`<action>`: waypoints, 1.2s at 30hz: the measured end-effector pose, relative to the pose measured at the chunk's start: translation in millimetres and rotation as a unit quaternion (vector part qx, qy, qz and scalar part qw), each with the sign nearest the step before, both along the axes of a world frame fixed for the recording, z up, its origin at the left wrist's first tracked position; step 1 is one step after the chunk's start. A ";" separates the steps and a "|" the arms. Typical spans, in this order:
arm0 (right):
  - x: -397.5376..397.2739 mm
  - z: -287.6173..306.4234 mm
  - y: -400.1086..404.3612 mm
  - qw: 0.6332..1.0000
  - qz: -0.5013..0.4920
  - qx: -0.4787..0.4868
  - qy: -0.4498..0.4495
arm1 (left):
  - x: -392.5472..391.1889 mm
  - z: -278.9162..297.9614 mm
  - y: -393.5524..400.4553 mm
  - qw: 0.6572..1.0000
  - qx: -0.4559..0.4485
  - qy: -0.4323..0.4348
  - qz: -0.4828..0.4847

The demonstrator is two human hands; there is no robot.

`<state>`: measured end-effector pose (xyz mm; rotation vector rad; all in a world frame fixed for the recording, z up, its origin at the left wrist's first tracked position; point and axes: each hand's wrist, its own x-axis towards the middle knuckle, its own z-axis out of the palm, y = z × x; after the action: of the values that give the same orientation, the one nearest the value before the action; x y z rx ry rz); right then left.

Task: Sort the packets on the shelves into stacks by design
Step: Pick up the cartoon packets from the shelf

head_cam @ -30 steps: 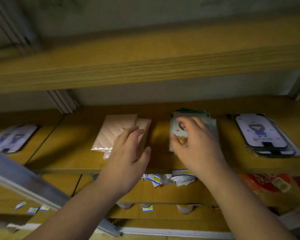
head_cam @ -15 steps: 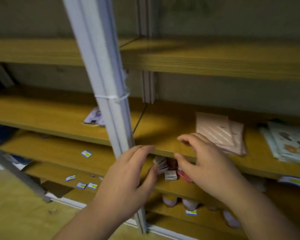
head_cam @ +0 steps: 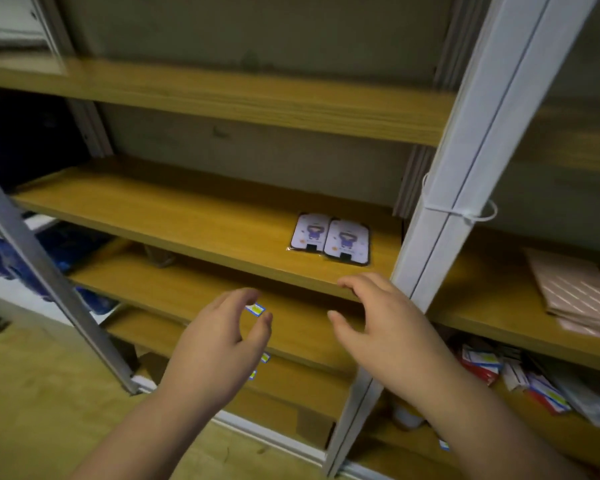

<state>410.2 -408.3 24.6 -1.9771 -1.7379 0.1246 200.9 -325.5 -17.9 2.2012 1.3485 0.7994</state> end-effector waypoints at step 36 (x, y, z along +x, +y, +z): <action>-7.5 -20.3 157.6 0.934 -0.350 -0.042 0.056 | 95.2 20.2 261.2 0.873 -0.407 -0.173 -0.207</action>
<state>402.7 -250.7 4.3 -2.4704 -0.8853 0.0607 296.1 -64.3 2.3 1.4858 0.7703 0.3322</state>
